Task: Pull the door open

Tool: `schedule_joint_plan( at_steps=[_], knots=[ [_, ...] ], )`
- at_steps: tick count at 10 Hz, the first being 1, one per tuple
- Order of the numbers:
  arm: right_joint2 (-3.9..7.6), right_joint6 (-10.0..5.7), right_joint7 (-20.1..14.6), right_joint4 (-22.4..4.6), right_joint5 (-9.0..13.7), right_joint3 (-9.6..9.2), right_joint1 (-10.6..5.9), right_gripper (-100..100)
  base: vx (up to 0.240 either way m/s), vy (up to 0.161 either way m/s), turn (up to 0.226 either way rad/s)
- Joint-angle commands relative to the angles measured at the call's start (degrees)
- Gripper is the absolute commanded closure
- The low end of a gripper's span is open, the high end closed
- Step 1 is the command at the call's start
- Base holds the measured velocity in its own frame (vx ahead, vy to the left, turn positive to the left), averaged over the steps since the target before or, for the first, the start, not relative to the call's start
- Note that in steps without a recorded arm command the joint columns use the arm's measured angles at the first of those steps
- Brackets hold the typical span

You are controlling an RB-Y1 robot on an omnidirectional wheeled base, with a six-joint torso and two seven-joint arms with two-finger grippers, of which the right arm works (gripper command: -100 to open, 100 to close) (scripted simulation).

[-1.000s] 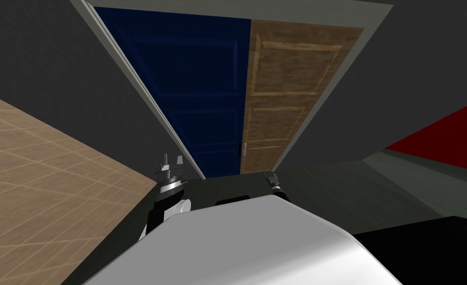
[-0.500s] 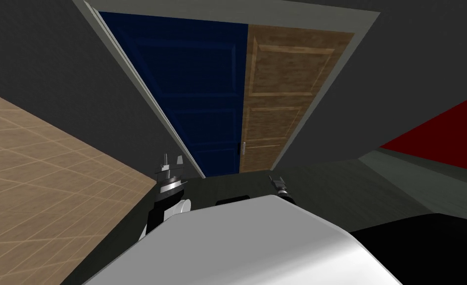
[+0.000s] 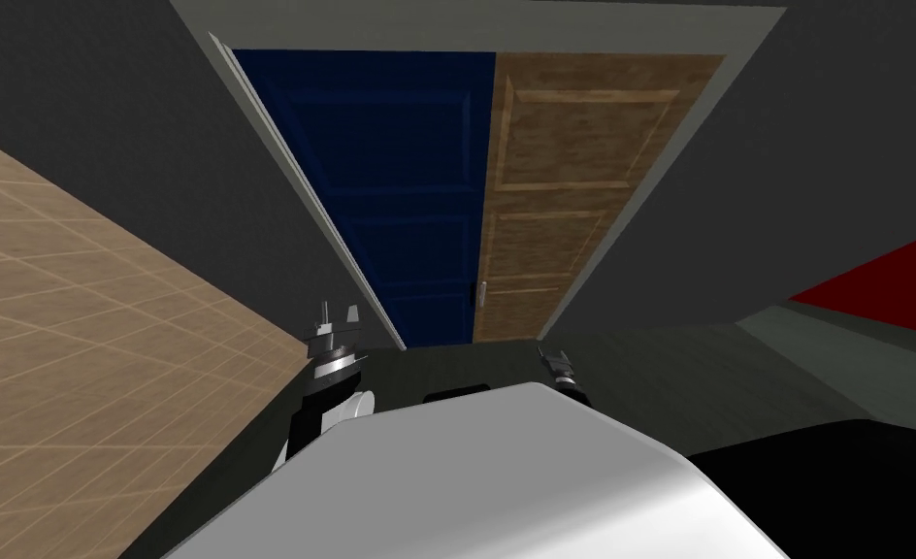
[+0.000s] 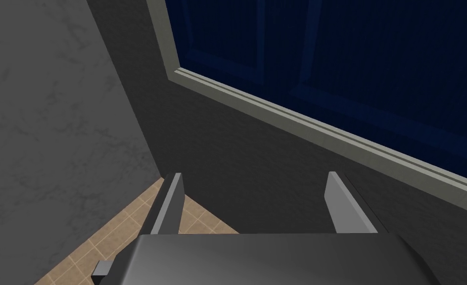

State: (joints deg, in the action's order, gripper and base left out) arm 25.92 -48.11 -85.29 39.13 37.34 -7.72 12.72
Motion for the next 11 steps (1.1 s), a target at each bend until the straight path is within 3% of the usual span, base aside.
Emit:
schedule_joint_plan(
  at_steps=[1,11],
  knots=[
    [-0.18,0.22,0.1,0.3,0.2,0.25,-0.70,-100,0.175,-0.016,0.118],
    [-3.95,0.11,-0.2,3.5,-1.2,-2.30,-7.64,-100,0.177,-0.009,0.123]
  ],
)
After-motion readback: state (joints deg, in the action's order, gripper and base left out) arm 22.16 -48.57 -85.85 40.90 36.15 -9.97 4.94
